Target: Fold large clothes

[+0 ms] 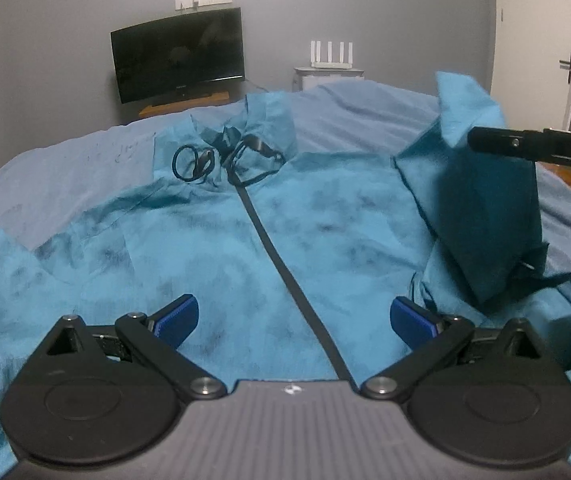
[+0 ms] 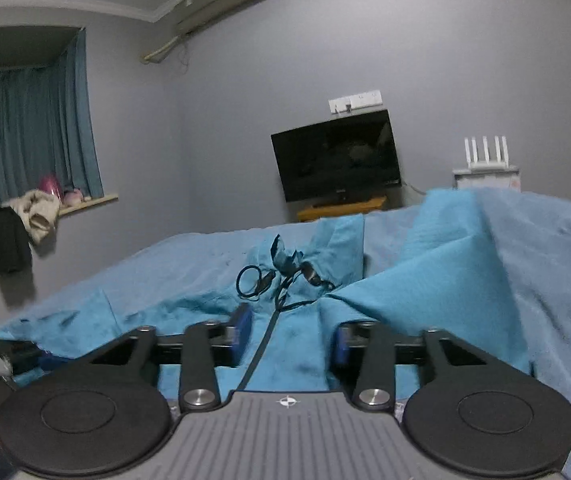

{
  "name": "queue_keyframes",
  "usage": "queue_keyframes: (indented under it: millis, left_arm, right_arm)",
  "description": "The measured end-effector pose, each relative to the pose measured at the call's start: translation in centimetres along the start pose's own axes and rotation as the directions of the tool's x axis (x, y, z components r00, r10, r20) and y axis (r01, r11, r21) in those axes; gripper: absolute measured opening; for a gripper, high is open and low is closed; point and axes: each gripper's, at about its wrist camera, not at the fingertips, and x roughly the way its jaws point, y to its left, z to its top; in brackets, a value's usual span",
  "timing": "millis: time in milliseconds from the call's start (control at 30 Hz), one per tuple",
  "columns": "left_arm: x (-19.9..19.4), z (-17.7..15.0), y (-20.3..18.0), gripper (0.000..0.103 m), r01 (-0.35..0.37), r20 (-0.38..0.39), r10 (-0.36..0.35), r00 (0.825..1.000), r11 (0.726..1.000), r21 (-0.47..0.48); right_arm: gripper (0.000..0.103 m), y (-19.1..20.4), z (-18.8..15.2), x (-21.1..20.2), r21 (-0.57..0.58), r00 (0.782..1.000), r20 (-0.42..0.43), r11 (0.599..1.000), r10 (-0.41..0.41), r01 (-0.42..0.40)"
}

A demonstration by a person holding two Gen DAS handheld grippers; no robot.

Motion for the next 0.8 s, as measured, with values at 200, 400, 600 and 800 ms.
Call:
queue_keyframes:
  millis: [200, 400, 600, 800]
  left_arm:
    - [-0.3, -0.2, -0.4, 0.103, 0.003, 0.016, -0.004, 1.0, 1.0, 0.019]
    - [-1.0, 0.4, 1.2, 0.103, 0.008, 0.041, -0.004, 0.999, 0.997, -0.074]
    - [-1.3, 0.5, 2.7, 0.103, -0.023, 0.033, 0.028, 0.999, 0.99, -0.137]
    - [-2.2, 0.5, 2.8, 0.103, -0.027, 0.043, 0.033, 0.999, 0.991, -0.134]
  right_arm:
    - [0.047, 1.2, -0.8, 1.6, -0.054, 0.993, -0.12, 0.999, 0.004, -0.01]
    - [0.02, 4.1, -3.5, 5.5, -0.182, 0.946, -0.323, 0.978, 0.041, -0.104]
    - [0.023, 7.3, -6.3, 5.8, -0.258, 0.842, -0.516, 0.908, 0.158, -0.329]
    - [0.058, 6.4, -3.9, 1.9, -0.269, 0.911, -0.388, 0.927, 0.143, -0.26]
